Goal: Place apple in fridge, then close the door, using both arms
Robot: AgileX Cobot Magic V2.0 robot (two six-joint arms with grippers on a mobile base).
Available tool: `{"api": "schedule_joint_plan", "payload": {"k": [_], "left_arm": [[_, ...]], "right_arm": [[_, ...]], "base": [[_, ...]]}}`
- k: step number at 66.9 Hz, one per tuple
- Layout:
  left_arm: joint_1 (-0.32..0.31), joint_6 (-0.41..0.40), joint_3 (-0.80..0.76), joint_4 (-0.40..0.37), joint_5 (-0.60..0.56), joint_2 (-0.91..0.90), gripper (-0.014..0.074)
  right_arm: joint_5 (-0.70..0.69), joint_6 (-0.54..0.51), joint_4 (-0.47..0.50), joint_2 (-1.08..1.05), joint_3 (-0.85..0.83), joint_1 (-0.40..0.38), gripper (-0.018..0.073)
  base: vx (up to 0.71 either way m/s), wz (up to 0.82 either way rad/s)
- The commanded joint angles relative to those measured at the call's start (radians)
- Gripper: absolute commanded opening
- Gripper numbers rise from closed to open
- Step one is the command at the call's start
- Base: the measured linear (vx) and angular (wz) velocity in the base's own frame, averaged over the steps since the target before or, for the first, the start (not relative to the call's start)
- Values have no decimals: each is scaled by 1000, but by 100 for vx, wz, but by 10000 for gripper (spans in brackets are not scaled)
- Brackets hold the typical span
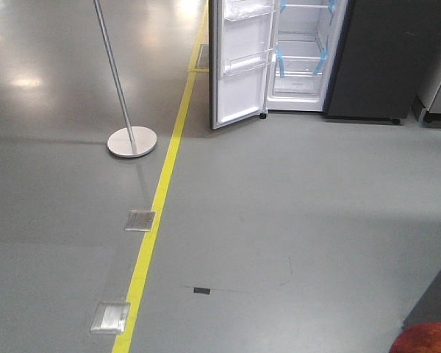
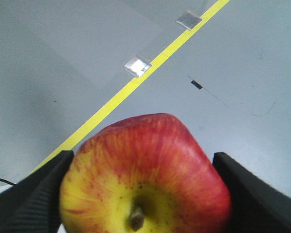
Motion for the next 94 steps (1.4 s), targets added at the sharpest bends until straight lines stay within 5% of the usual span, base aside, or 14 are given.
{"api": "schedule_joint_plan", "payload": {"k": [1, 94], "left_arm": [[0, -2, -17, -10, -64, -15, -6], [0, -2, -17, -10, -64, -15, -6]], "right_arm": [[-62, -6, 12, 6, -28, -2, 211], [-62, -6, 12, 6, -28, -2, 211]], "base": [[33, -3], [33, -1]]}}
